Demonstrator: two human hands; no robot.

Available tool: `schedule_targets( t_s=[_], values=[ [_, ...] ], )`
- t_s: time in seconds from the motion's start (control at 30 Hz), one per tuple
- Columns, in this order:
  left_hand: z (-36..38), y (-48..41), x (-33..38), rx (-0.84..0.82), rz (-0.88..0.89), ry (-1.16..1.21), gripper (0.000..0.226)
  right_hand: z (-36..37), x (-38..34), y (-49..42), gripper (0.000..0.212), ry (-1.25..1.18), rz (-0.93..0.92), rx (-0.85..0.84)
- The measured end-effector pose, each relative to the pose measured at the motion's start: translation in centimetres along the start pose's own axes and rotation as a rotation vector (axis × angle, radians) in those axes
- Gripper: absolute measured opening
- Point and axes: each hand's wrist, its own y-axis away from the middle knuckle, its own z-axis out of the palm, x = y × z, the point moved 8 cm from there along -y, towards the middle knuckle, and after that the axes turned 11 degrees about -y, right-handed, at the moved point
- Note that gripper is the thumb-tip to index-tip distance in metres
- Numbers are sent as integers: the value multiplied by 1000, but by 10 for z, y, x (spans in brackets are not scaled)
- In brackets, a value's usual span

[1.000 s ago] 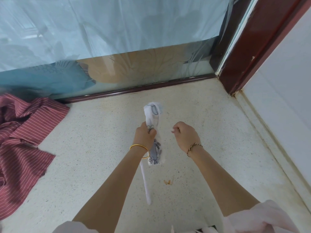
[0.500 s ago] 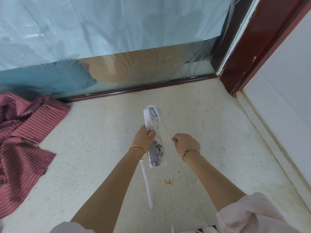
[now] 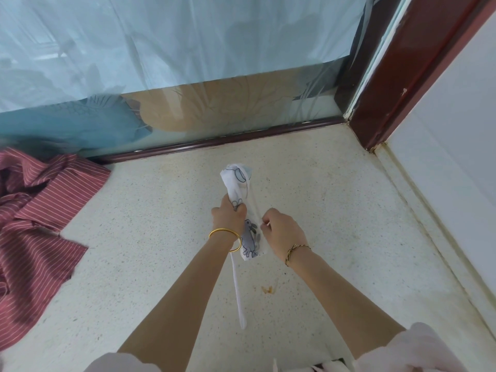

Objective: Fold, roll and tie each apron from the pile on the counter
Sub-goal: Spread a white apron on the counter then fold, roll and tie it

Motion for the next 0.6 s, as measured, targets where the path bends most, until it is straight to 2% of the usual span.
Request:
schedule_targets(
  t_s=[0.13, 0.23, 0.3, 0.37, 0.43, 0.5, 0.6],
  values=[
    [6, -2, -4, -24, -46, 26, 45, 7, -12, 7, 12, -258, 29, -16],
    [13, -1, -5, -51, -74, 155, 42, 14, -8, 11, 15, -516, 140, -77],
    [13, -1, -6, -48, -100, 230, 38, 22, -6, 15, 18, -604, 177, -145],
    [10, -3, -2, -53, -107, 297, 28, 29, -7, 19, 20, -580, 158, -179],
    [8, -6, 3, -59, -97, 370, 17, 27, -6, 20, 22, -516, 130, -128],
    [6, -7, 5, -65, -112, 412, 21, 22, -5, 18, 23, -489, 106, -58],
    [4, -7, 1, -78, -153, 465, 29, 20, -6, 15, 22, -501, 82, -37]
  ],
)
